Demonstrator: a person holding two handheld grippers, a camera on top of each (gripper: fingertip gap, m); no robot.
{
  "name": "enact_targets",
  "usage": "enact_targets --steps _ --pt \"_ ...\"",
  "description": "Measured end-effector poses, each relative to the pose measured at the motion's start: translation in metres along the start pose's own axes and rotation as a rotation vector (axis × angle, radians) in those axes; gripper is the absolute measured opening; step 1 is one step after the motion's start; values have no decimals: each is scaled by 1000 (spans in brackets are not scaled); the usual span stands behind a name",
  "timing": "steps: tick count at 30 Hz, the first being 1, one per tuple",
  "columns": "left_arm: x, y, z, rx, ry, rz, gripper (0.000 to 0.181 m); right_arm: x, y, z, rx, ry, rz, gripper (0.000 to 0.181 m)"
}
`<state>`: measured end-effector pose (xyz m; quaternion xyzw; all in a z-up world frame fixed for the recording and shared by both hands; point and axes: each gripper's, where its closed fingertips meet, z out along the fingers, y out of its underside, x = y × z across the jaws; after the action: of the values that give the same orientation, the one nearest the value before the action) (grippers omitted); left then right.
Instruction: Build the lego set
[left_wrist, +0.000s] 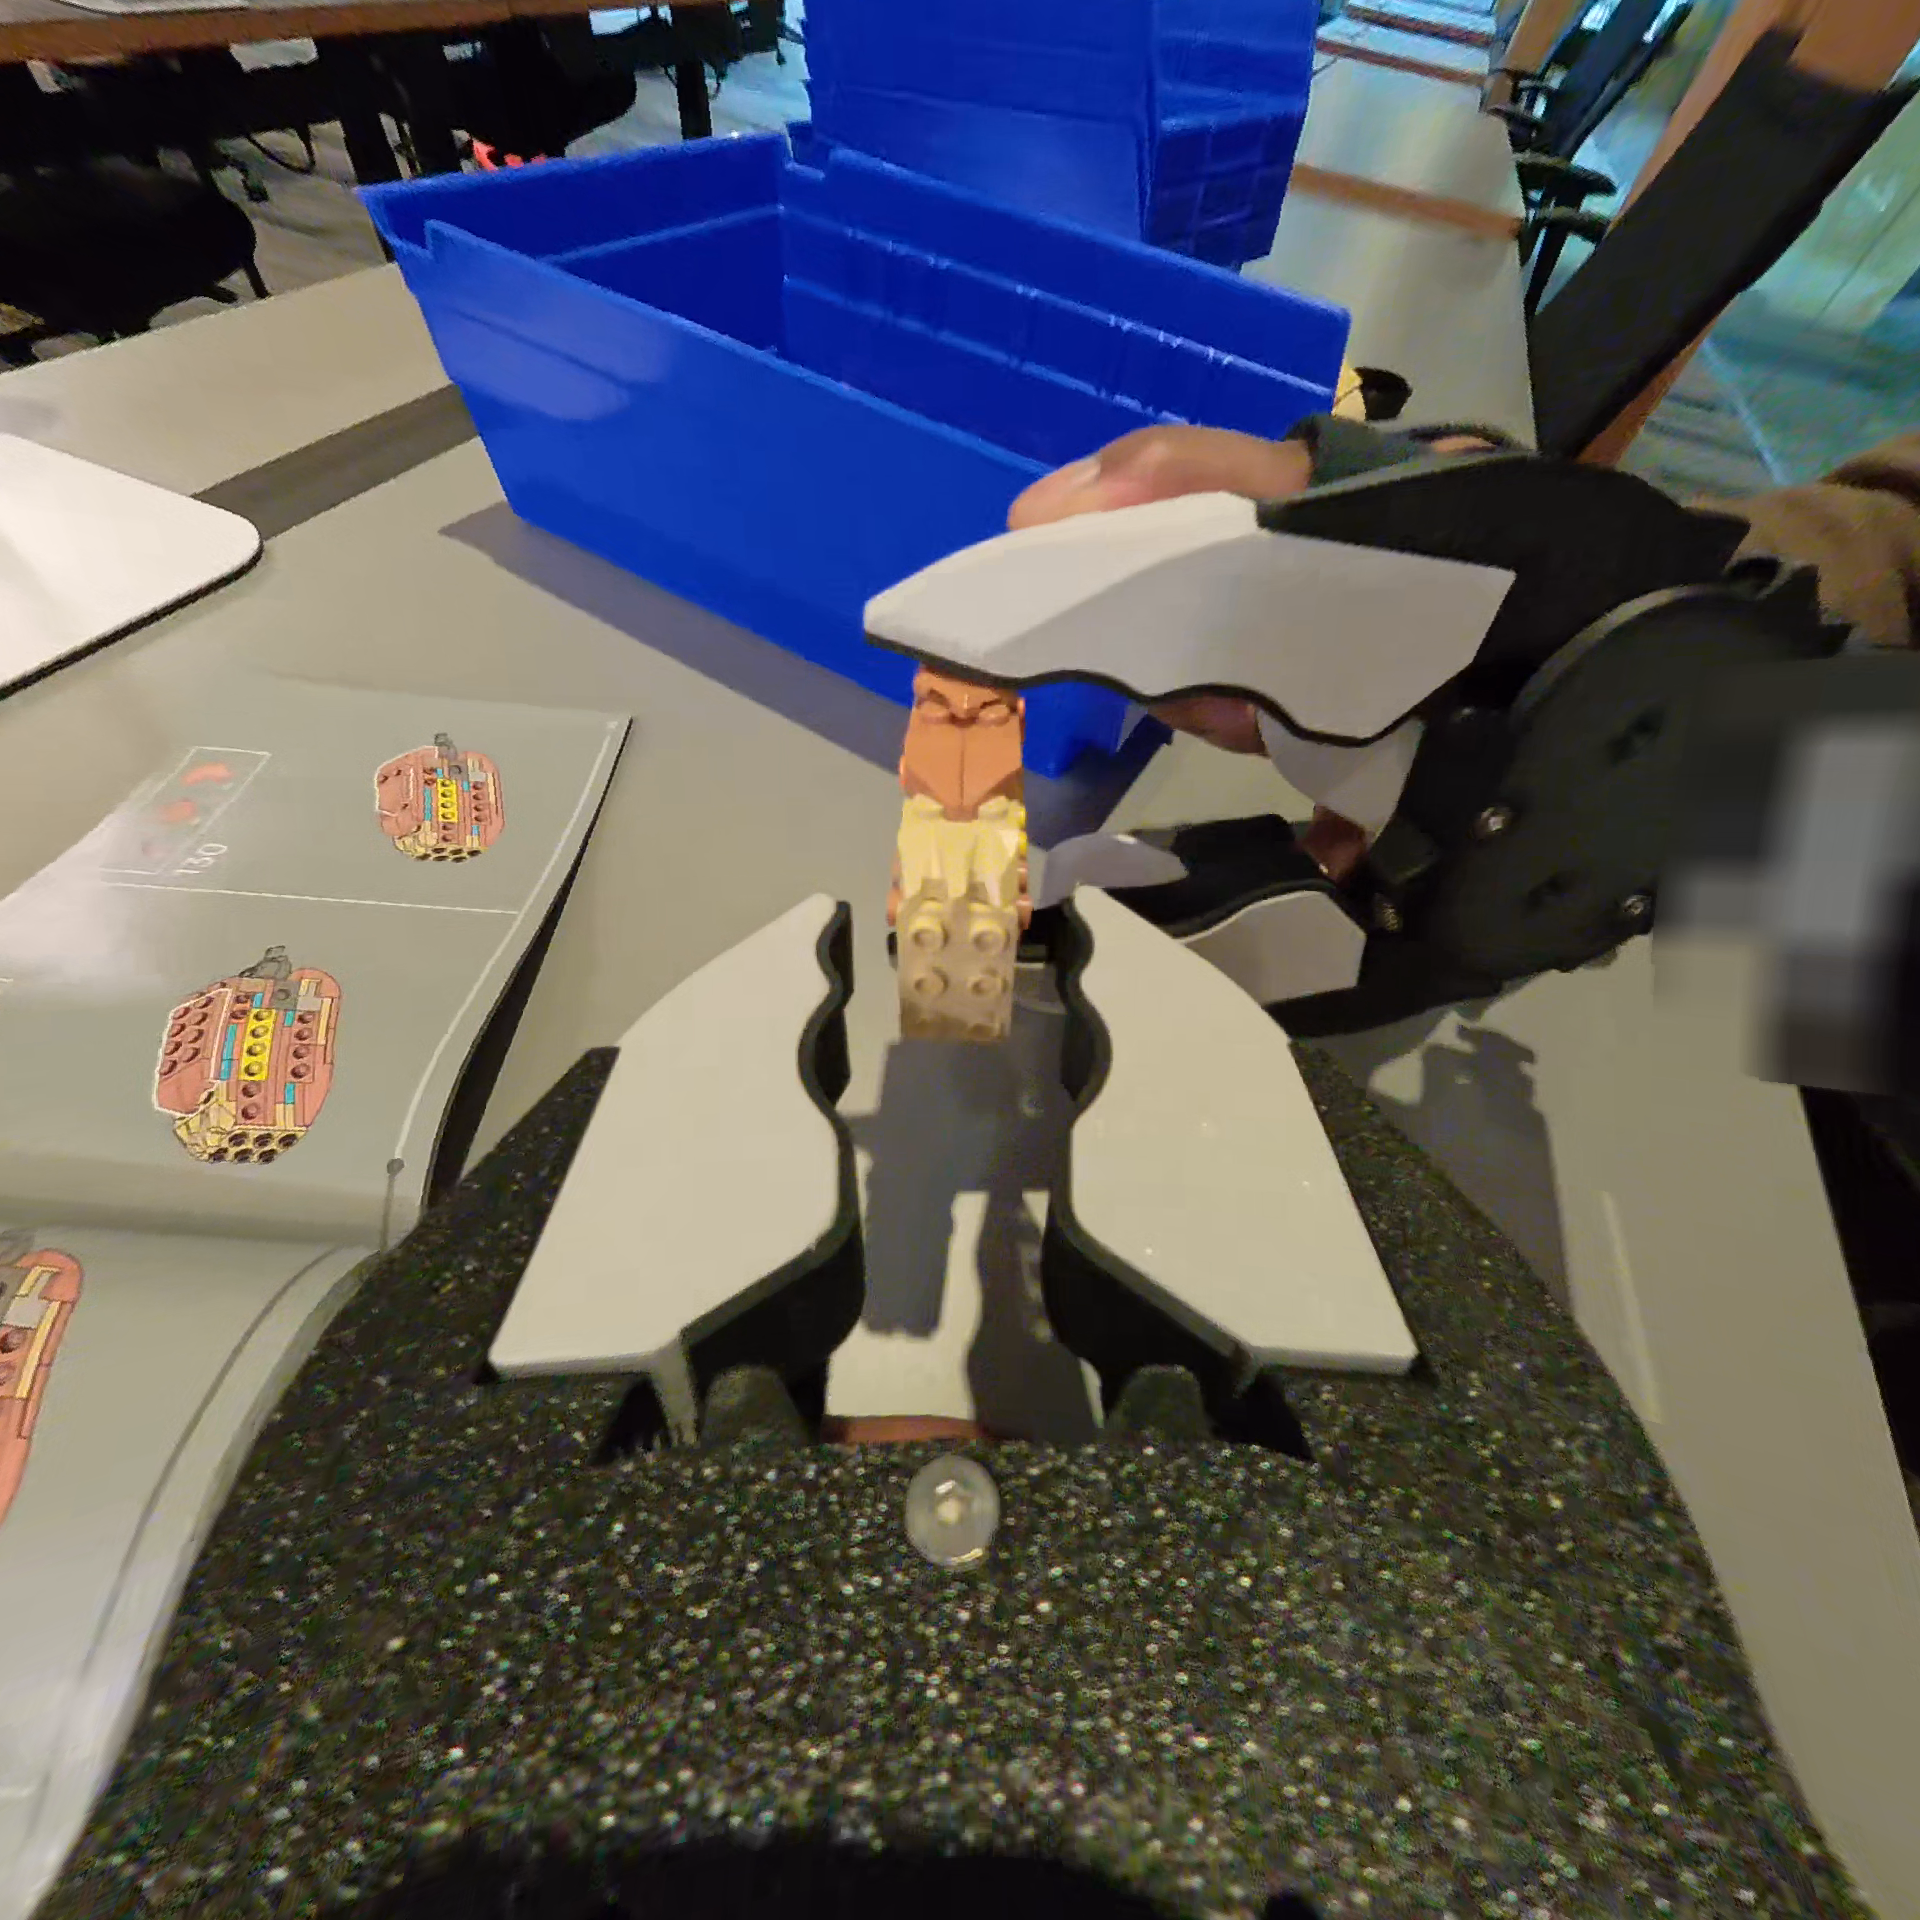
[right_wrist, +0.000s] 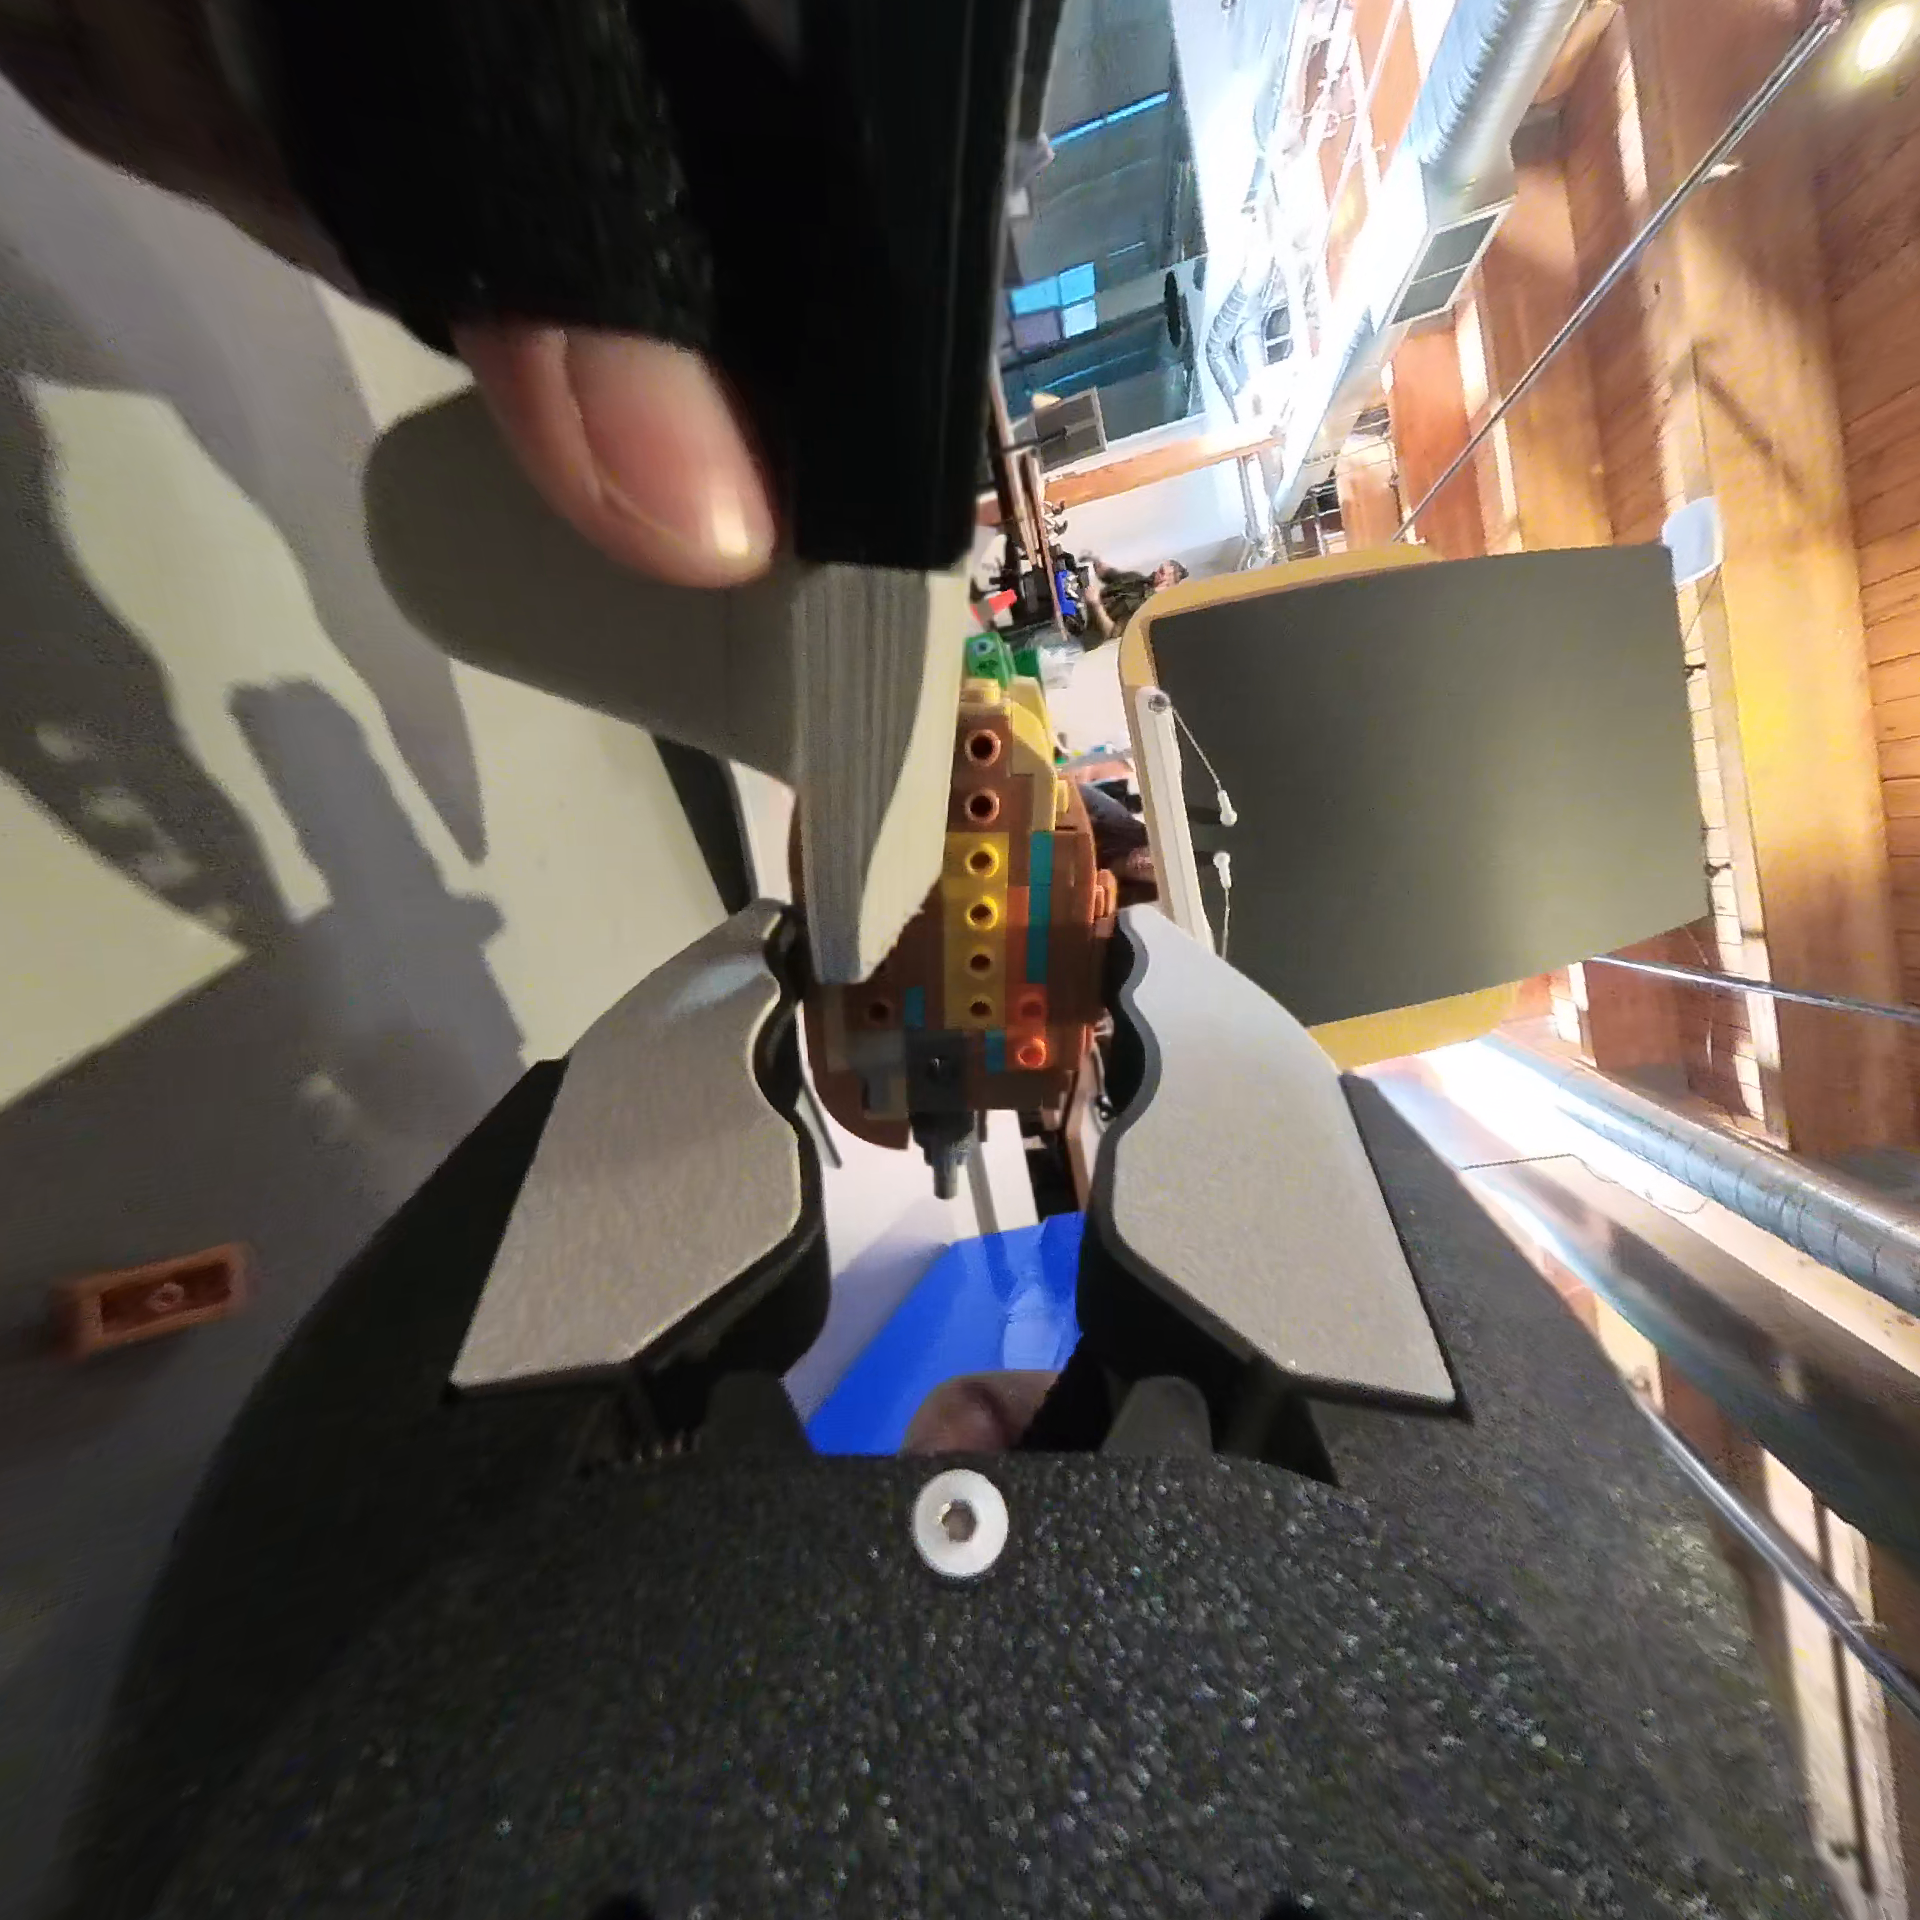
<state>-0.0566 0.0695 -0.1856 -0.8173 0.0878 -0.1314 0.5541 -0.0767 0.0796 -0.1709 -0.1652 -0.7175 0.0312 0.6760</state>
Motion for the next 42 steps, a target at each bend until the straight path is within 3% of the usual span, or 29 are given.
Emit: enact_targets --steps 6,25,32,42 --pt "5 -2 7 48 2 13 22 -4 -9 -3 26 -3 -4 56" --pt "6 3 8 16 18 74 22 -9 -10 -3 78 -38 -12 57" --pt "9 7 8 -18 9 150 22 -11 -11 -5 98 -83 -3 65" --pt "10 10 9 -62 -16 224 22 -16 -11 -5 106 -98 -25 58"
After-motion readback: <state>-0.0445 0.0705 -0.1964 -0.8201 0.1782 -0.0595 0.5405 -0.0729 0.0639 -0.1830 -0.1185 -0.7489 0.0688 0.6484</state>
